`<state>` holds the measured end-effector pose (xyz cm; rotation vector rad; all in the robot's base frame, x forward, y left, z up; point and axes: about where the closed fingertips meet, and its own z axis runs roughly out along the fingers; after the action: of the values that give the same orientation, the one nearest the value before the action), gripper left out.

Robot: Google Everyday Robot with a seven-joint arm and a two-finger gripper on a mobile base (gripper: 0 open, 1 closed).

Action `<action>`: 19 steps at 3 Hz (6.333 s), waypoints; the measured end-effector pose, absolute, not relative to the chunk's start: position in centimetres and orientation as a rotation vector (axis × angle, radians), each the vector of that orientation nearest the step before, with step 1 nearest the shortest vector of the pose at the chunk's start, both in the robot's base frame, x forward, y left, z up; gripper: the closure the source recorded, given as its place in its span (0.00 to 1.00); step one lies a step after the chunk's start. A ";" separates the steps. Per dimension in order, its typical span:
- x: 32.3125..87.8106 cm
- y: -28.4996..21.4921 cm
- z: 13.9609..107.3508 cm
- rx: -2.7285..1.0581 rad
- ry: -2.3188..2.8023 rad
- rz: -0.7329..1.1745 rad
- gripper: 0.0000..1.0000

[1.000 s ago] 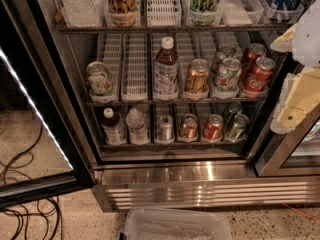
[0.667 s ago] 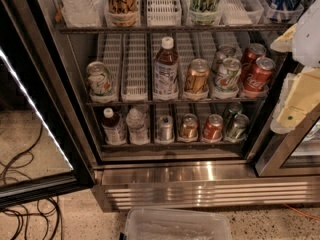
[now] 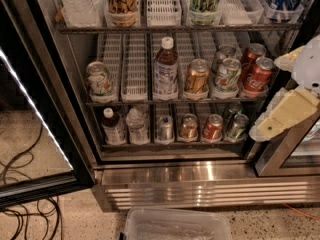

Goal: Pick coke can from middle shelf of fridge

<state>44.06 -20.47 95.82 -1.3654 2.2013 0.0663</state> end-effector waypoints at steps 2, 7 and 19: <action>46.0 -18.1 93.7 -1.046 2.135 0.276 0.00; 50.2 -19.7 84.1 -0.577 2.017 0.254 0.00; 62.2 -30.8 85.9 -0.270 1.644 -0.105 0.33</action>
Offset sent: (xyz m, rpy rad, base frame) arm 0.0026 0.0127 -0.0316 0.1748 0.0097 -0.0850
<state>62.17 -30.79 85.91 -0.2697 1.6436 -0.1047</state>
